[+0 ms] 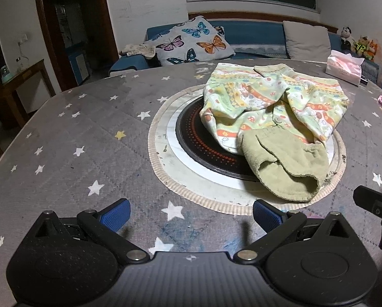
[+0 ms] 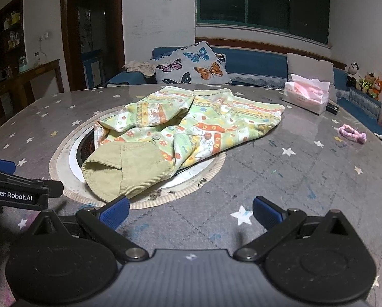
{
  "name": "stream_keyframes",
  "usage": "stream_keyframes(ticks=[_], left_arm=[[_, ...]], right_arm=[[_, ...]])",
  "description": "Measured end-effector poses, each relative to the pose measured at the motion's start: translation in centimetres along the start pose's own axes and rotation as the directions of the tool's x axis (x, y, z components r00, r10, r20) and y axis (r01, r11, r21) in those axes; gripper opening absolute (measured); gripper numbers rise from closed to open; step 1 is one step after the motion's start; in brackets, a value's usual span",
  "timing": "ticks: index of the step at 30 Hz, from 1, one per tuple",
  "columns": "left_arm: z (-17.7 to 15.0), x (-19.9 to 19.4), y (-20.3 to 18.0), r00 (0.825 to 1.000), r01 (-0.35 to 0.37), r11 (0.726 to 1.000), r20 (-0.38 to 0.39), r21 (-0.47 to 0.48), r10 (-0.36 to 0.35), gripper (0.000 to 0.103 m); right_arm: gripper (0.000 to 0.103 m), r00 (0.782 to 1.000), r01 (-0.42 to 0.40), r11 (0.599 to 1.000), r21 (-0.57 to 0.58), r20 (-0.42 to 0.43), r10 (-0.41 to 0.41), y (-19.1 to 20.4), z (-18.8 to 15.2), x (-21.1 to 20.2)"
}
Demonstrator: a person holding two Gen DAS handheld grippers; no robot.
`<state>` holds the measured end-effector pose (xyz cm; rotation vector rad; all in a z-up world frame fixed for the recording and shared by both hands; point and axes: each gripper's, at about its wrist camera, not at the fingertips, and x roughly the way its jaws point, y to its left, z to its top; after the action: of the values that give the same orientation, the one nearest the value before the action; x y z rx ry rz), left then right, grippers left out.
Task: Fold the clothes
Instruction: 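Move both tools toward the crumpled striped shirt on the table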
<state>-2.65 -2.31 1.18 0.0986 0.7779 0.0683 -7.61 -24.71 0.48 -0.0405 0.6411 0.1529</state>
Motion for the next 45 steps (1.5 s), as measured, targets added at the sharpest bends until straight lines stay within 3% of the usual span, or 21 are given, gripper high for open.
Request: stream_keyframes(ticks=[19, 31, 45], left_arm=[[0.6, 0.9, 0.2, 1.0, 0.022, 1.0, -0.019, -0.009, -0.022, 0.103], [1.2, 2.4, 2.2, 0.999, 0.036, 0.997, -0.033, -0.067, -0.038, 0.103], [1.8, 2.6, 2.3, 0.999, 0.025, 0.998, -0.029, -0.063, -0.026, 0.103]], right_arm=[[0.103, 1.0, -0.004, 1.0, -0.027, -0.02, 0.004, 0.4, 0.7, 0.9], [0.103, 0.997, 0.042, 0.994, -0.097, -0.062, -0.048, 1.3, 1.9, 2.3], [0.103, 0.995, 0.059, 0.99, -0.131, -0.077, -0.069, 1.8, 2.5, 2.8]])
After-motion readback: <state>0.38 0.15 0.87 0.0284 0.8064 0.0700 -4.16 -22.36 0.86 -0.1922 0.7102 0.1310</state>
